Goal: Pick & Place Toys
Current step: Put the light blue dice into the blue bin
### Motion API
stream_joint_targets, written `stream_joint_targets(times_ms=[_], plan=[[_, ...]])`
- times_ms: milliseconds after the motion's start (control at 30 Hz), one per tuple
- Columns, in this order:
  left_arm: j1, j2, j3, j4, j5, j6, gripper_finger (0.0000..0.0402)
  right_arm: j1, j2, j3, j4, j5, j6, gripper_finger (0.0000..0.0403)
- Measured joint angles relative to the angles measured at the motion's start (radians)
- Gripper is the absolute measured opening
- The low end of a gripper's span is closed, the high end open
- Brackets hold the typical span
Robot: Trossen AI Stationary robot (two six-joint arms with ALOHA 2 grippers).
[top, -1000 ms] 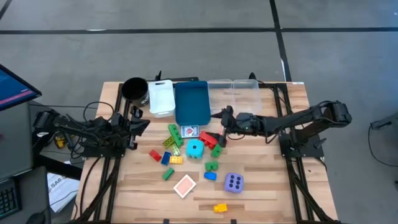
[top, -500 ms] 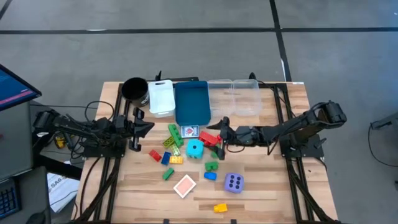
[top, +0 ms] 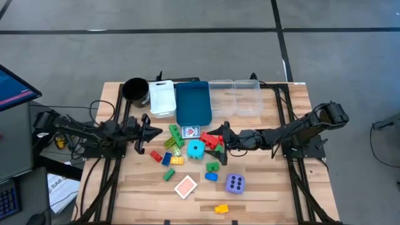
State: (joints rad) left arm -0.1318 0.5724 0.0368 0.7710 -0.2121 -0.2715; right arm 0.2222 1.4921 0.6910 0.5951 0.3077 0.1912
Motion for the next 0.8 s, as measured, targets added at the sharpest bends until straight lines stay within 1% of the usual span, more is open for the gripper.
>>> stream_joint_targets(times_ms=[100,233,400,600,700,800], plan=[[0.000,0.000,0.000,-0.001,0.000,-0.002,0.0003,-0.002,0.000,0.000,-0.007,-0.030,0.049,0.0400],[0.000,-0.001,0.000,-0.001,0.000,-0.002,0.0003,-0.008,0.000,0.000,-0.007,-0.126,0.074,0.0400],[0.000,-0.001,0.000,-0.001,0.000,-0.002,0.0003,0.007,0.000,0.000,-0.003,-0.131,0.052,0.0400],[0.000,-0.001,0.000,-0.001,0.000,-0.002,0.0003,-0.016,0.000,0.000,0.004,-0.126,0.048,0.0400],[0.000,-0.001,0.000,-0.001,0.000,-0.002,0.0003,-0.026,0.000,0.000,0.024,-0.127,0.101,0.0400],[0.000,-0.001,0.000,-0.001,0.000,-0.002,0.0003,-0.027,0.000,0.000,0.022,-0.161,0.085,0.0400]])
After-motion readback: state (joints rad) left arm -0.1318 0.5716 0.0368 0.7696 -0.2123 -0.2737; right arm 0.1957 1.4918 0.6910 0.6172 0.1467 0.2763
